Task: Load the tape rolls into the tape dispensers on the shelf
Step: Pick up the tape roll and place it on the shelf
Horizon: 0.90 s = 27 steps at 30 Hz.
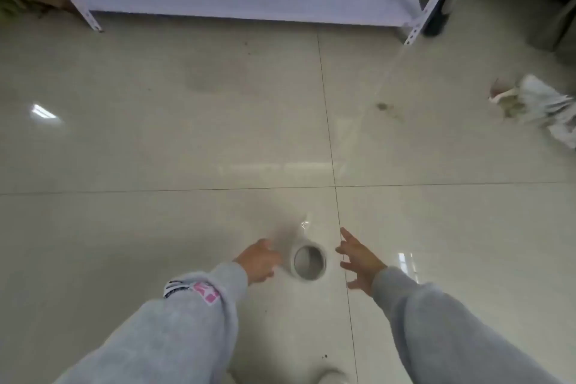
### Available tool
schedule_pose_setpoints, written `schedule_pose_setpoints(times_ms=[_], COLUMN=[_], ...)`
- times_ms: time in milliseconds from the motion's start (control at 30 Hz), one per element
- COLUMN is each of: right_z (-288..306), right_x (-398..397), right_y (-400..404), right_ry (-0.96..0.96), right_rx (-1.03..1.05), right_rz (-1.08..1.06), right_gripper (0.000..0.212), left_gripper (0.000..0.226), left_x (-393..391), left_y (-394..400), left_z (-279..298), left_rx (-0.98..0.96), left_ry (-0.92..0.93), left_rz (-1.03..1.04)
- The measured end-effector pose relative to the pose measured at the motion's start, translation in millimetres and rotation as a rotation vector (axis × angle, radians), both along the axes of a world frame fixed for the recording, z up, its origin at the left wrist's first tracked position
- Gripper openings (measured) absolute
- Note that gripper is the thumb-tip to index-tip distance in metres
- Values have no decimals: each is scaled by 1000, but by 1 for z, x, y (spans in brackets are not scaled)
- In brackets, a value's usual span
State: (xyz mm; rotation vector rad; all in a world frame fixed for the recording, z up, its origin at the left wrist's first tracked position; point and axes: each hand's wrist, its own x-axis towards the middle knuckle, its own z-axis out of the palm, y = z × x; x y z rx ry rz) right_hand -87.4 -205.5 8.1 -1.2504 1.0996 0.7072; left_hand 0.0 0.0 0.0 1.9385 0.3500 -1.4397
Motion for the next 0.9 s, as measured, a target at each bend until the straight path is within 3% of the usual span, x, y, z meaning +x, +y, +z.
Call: schedule_pose_setpoints(times_ms=[100, 200, 300, 367, 433, 533, 600, 767, 900], right_z=[-40, -57, -55, -44, -23, 31, 83, 248, 391], right_x=[4, 4, 5, 11, 20, 36, 47, 84, 107], right_y=[7, 19, 19, 18, 21, 28, 32, 43, 55], right_ry=[49, 104, 90, 59, 25, -24, -77, -203, -302], right_rx=[57, 118, 148, 160, 143, 125, 126, 151, 119], right_rz=[22, 37, -47, -155, -224, -307, -340, -392, -276], right_gripper=[65, 64, 64, 57, 51, 57, 57, 44, 52], left_gripper=[41, 49, 63, 84, 88, 92, 88, 87, 89], left_x=[-13, -20, -13, -7, -1, 17, 36, 78, 100], left_y=[-13, -23, -24, -21, -18, -14, -10, 1, 11], left_z=[-44, -62, -61, -51, -28, 30, 84, 254, 397], left_rx=[-43, -107, -161, -188, -250, -321, -348, -385, -409], left_ry=[122, 236, 216, 172, 154, 87, 7, -121, -191], left_rz=[-65, -168, -165, -104, 27, 214, 219, 220, 246])
